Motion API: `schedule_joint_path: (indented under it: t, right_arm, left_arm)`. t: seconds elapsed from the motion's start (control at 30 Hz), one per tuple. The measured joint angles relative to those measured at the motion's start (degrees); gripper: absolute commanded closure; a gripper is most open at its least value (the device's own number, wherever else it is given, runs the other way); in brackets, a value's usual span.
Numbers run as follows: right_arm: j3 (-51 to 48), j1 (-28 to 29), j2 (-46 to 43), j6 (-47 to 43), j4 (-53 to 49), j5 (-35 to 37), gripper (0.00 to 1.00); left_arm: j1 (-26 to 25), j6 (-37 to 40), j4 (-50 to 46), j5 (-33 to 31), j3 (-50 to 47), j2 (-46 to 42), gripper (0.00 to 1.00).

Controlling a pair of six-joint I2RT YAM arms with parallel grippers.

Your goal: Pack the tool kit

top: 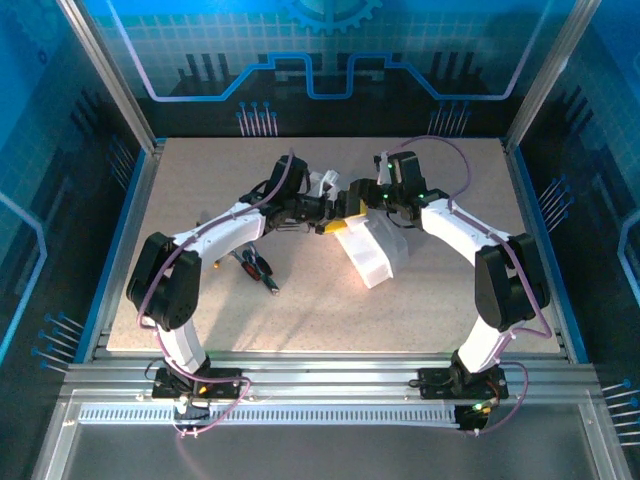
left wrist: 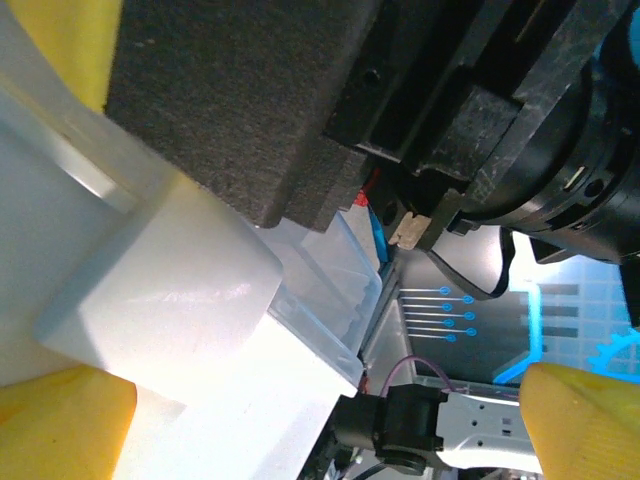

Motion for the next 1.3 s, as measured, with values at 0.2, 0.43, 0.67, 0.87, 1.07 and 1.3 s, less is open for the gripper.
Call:
schedule_joint_path:
  t: [0.2, 0.43, 0.67, 0.87, 1.07, 1.3]
  right_arm:
    - [-0.9, 0.0, -0.5, 0.0, 1.1, 1.4, 0.46]
    - [-1.7, 0.0, -1.2, 0.0, 1.5, 3.0, 0.46]
    - [-1.7, 0.4, -1.3, 0.5, 1.3, 2.1, 0.46]
    - [-1.7, 0.4, -1.5, 0.5, 1.0, 2.2, 0.42]
    - [-1.7, 0.4, -3.0, 0.2, -1.8, 1.3, 0.34]
    - [-1.8, 0.3, -4.8, -1.3, -4.5, -2.6, 0.1]
  left_arm:
    - [1.0, -3.1, 9.0, 2.5, -3.7, -0.2, 0.01]
    - [1.6, -4.9, 18.0, 4.3, -7.0, -0.2, 0.01]
    - [1.0, -6.1, 26.3, 4.5, -8.0, 1.0, 0.01]
    - [1.2, -5.6, 25.9, 4.5, -8.0, 1.1, 0.01]
    - [1.8, -4.1, 24.9, 4.8, -8.0, 0.9, 0.01]
    - [4.0, -3.0, 27.6, 5.2, -10.1, 0.4, 0.0]
